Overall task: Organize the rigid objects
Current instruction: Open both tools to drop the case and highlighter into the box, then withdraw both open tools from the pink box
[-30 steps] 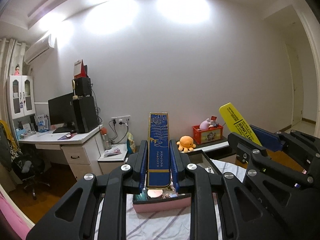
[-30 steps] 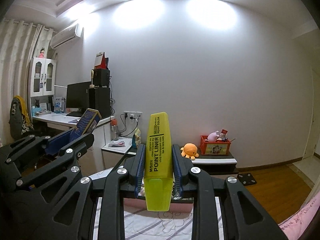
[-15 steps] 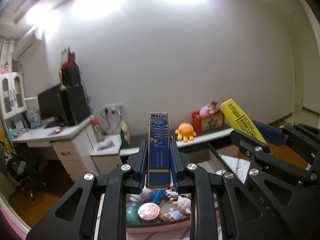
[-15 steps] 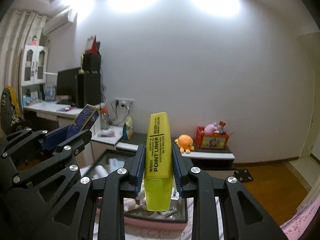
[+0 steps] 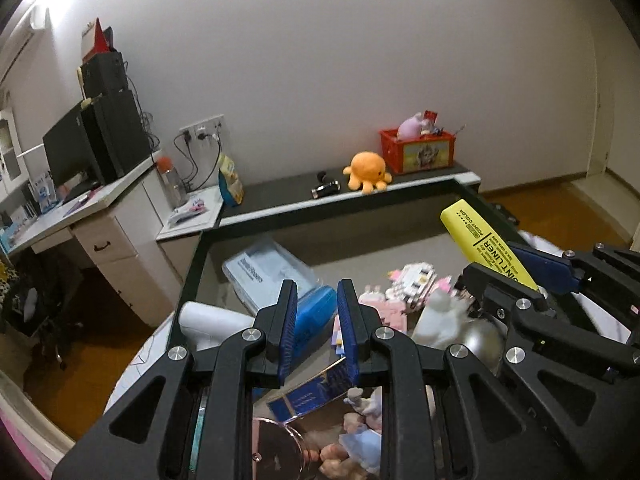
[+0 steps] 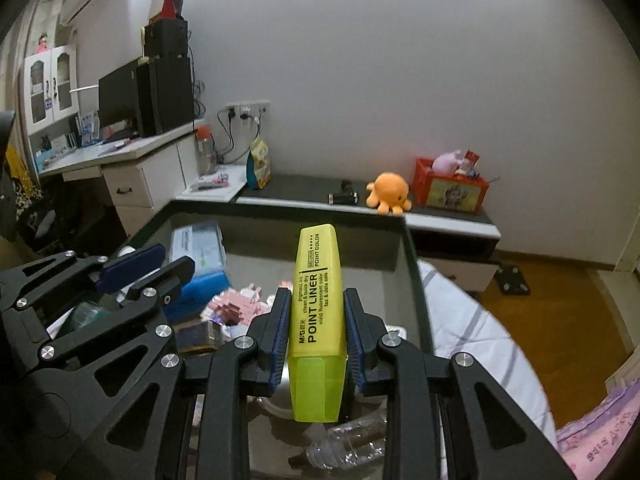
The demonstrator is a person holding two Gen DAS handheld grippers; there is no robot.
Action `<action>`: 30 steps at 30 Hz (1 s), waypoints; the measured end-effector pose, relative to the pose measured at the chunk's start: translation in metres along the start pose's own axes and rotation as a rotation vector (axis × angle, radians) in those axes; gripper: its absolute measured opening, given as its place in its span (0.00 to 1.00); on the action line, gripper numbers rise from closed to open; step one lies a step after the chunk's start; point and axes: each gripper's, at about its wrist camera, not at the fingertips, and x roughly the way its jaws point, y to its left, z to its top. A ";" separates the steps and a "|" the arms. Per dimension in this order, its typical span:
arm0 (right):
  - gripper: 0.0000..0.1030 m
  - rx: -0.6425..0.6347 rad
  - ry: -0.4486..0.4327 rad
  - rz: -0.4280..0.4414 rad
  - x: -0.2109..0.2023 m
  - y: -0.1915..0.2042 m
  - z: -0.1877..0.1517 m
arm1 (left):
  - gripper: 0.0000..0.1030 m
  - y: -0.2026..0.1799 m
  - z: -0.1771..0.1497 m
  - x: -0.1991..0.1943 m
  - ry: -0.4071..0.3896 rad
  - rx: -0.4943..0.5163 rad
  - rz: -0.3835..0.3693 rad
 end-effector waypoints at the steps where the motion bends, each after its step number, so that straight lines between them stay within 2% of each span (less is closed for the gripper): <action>1: 0.26 0.001 0.011 0.004 0.004 0.000 -0.001 | 0.22 0.001 0.001 0.003 0.004 -0.002 -0.002; 3: 0.29 0.007 0.024 0.018 0.009 -0.001 -0.002 | 0.38 0.002 0.000 0.004 0.007 -0.003 0.015; 5: 0.32 0.011 0.022 0.007 0.009 -0.003 -0.003 | 0.47 0.006 -0.001 0.003 0.002 -0.009 0.038; 7: 0.43 0.023 0.017 -0.002 0.007 -0.008 -0.003 | 0.55 0.013 -0.001 0.002 0.009 -0.031 0.045; 9: 0.61 0.049 0.004 -0.003 0.003 -0.012 0.000 | 0.69 0.024 0.000 -0.002 -0.003 -0.067 0.055; 10: 0.69 0.059 -0.002 -0.006 0.001 -0.012 0.002 | 0.72 0.027 0.000 -0.005 -0.007 -0.079 0.056; 12: 0.81 0.078 -0.019 -0.017 -0.007 -0.017 0.005 | 0.83 0.035 0.001 -0.010 -0.018 -0.103 0.055; 15: 0.82 0.083 -0.048 -0.014 -0.020 -0.018 0.008 | 0.88 0.040 0.002 -0.024 -0.043 -0.120 0.056; 17: 0.87 0.081 -0.066 -0.023 -0.031 -0.016 0.009 | 0.88 0.043 0.003 -0.037 -0.057 -0.128 0.060; 19: 1.00 0.072 -0.081 -0.035 -0.045 -0.013 0.011 | 0.92 0.049 0.002 -0.053 -0.064 -0.151 0.053; 21: 1.00 0.064 -0.112 -0.046 -0.065 -0.010 0.011 | 0.98 0.054 0.000 -0.073 -0.088 -0.171 0.030; 30: 1.00 0.036 -0.261 -0.011 -0.182 0.010 -0.003 | 1.00 0.056 -0.014 -0.208 -0.286 -0.145 0.070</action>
